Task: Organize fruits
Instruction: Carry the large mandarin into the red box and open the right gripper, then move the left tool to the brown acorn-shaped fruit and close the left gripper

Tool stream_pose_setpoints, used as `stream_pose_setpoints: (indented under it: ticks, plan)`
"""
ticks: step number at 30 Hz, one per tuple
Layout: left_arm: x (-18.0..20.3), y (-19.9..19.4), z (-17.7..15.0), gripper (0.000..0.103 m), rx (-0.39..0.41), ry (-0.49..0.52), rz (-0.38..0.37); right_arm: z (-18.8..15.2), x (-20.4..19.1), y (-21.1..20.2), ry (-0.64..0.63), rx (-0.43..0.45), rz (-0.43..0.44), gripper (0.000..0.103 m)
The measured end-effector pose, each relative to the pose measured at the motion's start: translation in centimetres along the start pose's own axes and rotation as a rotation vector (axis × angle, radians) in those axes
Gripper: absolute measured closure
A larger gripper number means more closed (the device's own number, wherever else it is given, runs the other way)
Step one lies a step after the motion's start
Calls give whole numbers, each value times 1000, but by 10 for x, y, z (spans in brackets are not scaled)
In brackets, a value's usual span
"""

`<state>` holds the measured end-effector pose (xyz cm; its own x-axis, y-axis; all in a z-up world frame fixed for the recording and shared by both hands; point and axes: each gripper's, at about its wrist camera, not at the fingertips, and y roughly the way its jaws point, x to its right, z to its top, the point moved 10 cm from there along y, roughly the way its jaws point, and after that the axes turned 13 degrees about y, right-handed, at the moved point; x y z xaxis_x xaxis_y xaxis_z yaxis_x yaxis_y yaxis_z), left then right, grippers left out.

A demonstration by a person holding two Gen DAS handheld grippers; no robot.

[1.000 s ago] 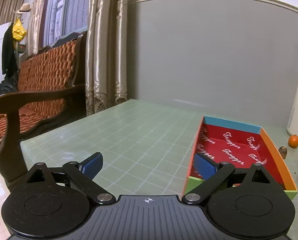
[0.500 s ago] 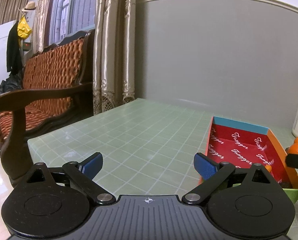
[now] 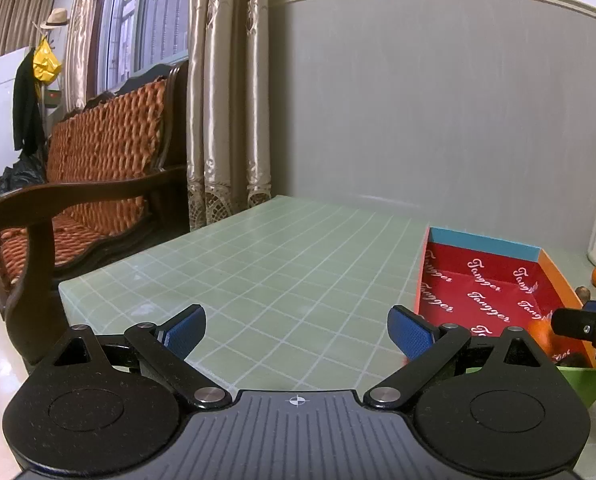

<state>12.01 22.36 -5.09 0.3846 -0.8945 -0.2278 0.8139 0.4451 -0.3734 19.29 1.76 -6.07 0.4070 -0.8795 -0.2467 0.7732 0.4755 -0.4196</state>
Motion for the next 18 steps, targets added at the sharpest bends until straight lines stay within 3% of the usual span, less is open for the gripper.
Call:
stream_pose_setpoints:
  ticks: [5,9,13,18]
  plan:
    - [2,0,0,6,1,5,0,3,2,-4,7,20,-5,40]
    - [5,-1,0,6,5,17,-2,10,4,-11,4,52,-14,38]
    - [9,-2,0,6,9,24,-6,15,10,-15,7,74,-38,28]
    - [16,-5,1,6,12,31,-18,18,21,-22,27,87,-62,26]
